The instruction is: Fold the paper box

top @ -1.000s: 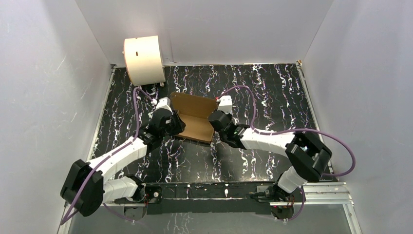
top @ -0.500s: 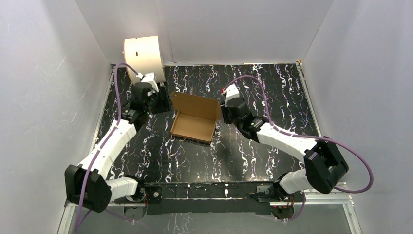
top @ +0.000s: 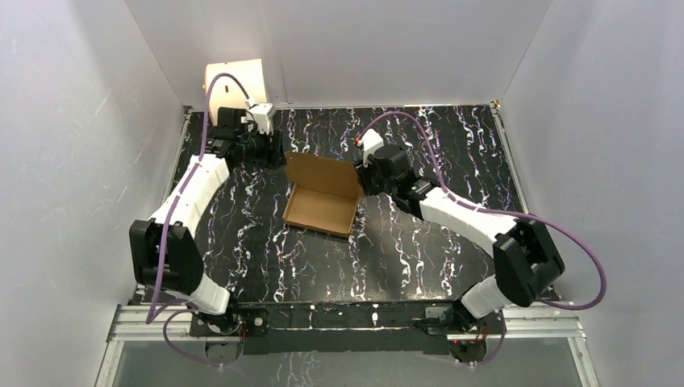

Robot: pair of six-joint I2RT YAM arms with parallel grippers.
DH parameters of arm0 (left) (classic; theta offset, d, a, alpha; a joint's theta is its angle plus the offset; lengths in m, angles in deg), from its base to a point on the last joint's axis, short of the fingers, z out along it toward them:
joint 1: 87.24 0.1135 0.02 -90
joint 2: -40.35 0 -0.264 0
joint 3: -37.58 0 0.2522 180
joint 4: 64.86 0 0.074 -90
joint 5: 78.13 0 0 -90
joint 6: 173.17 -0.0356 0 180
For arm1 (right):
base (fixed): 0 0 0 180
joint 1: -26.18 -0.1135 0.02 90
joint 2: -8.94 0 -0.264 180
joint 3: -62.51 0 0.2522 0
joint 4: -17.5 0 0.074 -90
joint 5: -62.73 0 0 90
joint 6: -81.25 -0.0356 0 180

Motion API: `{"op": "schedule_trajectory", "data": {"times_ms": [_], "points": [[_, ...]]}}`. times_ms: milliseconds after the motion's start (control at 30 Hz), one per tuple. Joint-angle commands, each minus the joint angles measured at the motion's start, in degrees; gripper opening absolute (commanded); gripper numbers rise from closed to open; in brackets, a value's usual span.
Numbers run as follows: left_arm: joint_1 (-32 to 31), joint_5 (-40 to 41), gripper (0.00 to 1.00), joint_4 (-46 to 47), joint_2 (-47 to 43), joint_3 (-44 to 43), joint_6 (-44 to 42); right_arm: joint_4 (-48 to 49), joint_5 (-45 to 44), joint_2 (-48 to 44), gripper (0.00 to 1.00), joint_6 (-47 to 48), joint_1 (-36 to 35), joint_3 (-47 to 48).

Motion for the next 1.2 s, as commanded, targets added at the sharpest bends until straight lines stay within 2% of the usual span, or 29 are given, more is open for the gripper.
{"op": "schedule_trajectory", "data": {"times_ms": [0, 133, 300, 500, 767, 867, 1000, 1167], "points": [[1.0, -6.0, 0.6, -3.7, 3.2, -4.8, -7.6, 0.5, 1.4, 2.5, 0.4, 3.2, 1.8, 4.6], [1.1, -8.9, 0.6, -4.8, 6.8, -7.5, -11.1, 0.1, 3.6, 2.6, 0.31, 4.3, 2.7, 4.8], [1.1, -14.3, 0.56, -6.4, 9.7, -9.6, -16.0, -1.6, 6.9, 2.4, 0.14, 7.8, 3.7, 4.9], [1.1, -18.9, 0.45, -8.5, 11.4, -10.8, -19.4, -2.3, 12.7, 3.1, 0.02, 13.0, 5.6, 5.7], [1.1, -20.8, 0.3, -9.3, 12.6, -10.8, -22.2, -4.7, 19.0, 4.6, 0.0, 16.3, 7.5, 8.6], [1.1, -22.8, 0.26, -9.2, 13.0, -10.9, -22.7, -4.6, 19.8, 4.6, 0.0, 16.4, 7.6, 8.8], [1.1, -21.6, 0.16, -8.7, 12.9, -10.4, -22.7, -4.2, 20.2, 4.9, 0.0, 15.7, 7.6, 8.8], [1.1, -21.5, 0.18, -5.1, 12.0, -8.2, -22.3, -3.7, 21.9, 5.1, 0.0, 15.7, 7.6, 8.9]]}}
